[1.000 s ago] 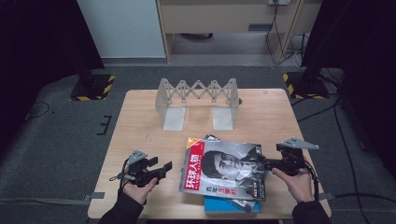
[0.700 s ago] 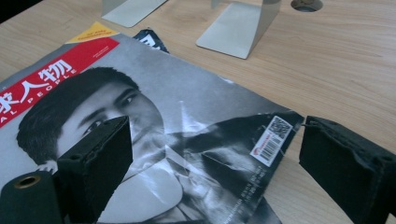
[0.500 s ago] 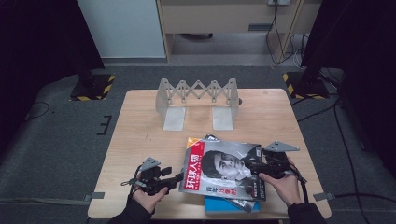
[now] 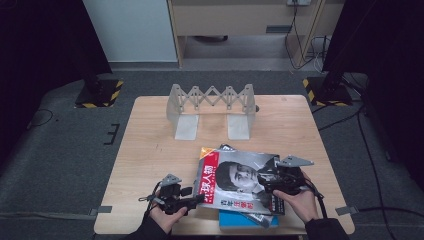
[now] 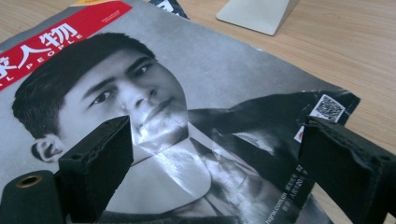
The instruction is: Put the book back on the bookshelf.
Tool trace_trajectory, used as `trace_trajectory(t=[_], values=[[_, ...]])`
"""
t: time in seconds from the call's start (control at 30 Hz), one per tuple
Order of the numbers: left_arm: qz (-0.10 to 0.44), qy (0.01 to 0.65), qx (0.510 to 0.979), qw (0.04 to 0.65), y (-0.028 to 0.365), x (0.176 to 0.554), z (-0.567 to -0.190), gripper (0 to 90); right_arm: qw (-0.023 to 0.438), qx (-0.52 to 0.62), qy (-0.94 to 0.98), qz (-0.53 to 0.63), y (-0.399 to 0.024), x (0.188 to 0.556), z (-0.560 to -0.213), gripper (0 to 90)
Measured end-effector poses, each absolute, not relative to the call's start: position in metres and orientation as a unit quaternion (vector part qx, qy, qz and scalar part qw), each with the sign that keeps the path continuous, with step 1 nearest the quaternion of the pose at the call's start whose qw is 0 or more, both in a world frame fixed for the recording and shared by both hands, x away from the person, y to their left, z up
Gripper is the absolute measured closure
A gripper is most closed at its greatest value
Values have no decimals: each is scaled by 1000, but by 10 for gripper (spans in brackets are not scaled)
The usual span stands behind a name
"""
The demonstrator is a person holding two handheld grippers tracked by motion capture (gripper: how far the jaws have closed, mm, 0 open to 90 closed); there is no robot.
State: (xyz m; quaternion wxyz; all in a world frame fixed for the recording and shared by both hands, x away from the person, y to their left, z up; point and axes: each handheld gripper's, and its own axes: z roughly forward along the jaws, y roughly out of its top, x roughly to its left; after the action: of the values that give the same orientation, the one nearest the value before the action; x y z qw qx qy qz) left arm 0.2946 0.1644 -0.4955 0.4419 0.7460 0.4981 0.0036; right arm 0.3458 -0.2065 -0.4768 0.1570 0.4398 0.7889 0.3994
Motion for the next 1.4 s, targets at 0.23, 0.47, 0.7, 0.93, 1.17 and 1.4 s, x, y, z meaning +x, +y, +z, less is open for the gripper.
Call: trace_trajectory(t=[0.23,0.47,0.7,0.93,1.17,1.4], values=[[-33,495,743,449,160,297,-501,334,153,438,797,387,-201,345,-483,101],[-43,486,744,457,158,298,-501,348,158,435,799,384,-200,344,-486,98],[-34,485,733,476,162,296,-491,459,158,433,798,389,-200,345,-488,84],[-71,459,721,514,153,301,-486,481,158,433,795,394,-200,345,-490,71],[-91,474,717,503,146,311,-483,557,158,433,794,395,-200,345,-490,72],[-101,490,711,494,147,315,-474,656,155,437,791,400,-203,346,-489,99]])
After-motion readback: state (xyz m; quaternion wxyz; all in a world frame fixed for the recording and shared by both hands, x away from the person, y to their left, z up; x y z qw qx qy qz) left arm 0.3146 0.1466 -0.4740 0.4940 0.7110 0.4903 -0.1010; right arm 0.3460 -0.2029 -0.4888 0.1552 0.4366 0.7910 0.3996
